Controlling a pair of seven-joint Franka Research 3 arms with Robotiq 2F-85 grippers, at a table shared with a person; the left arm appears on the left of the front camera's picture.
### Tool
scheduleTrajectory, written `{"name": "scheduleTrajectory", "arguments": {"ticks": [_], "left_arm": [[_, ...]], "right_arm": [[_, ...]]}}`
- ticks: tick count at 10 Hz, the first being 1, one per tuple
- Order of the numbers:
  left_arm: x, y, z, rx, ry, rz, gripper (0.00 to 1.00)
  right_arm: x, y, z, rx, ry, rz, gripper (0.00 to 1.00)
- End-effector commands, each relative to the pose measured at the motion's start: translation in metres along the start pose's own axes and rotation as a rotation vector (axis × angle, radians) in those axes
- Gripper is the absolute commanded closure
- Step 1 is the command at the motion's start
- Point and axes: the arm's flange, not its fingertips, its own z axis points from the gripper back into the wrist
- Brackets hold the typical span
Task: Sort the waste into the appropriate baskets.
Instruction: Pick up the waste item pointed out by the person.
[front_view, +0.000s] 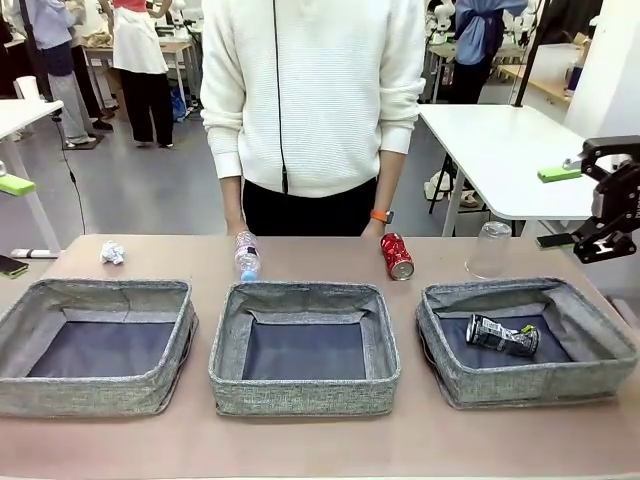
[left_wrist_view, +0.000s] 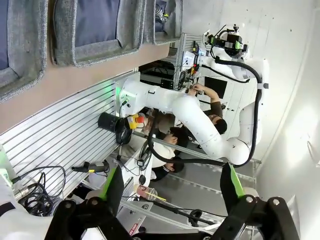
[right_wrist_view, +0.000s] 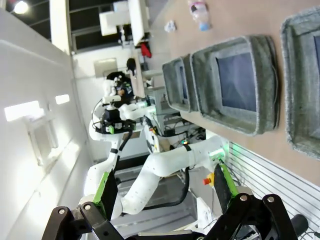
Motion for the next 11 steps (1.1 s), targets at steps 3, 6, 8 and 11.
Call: {"name": "scheduleTrajectory", "arguments": {"ticks": [3, 6, 8, 11], "left_arm": [[-0.0008, -0.0012, 0.0022, -0.020, 0.007, -0.017, 0.00], [-0.0008, -0.0012, 0.0022, -0.020, 0.007, -0.017, 0.00], [-0.0008, -0.0012, 0.0022, -0.020, 0.007, -0.017, 0.00], [-0.0008, -0.0012, 0.0022, -0.020, 0.007, -0.017, 0.00]], "right_arm": [[-0.0016, 0.0014, -0.0007, 0.003, 0.010, 0.010, 0.00], [-0.0016, 0.0014, -0.0007, 0.003, 0.010, 0.010, 0.00], [-0.0016, 0.0014, -0.0007, 0.003, 0.010, 0.010, 0.00], [-0.0016, 0.0014, -0.0007, 0.003, 0.010, 0.010, 0.00]]}}
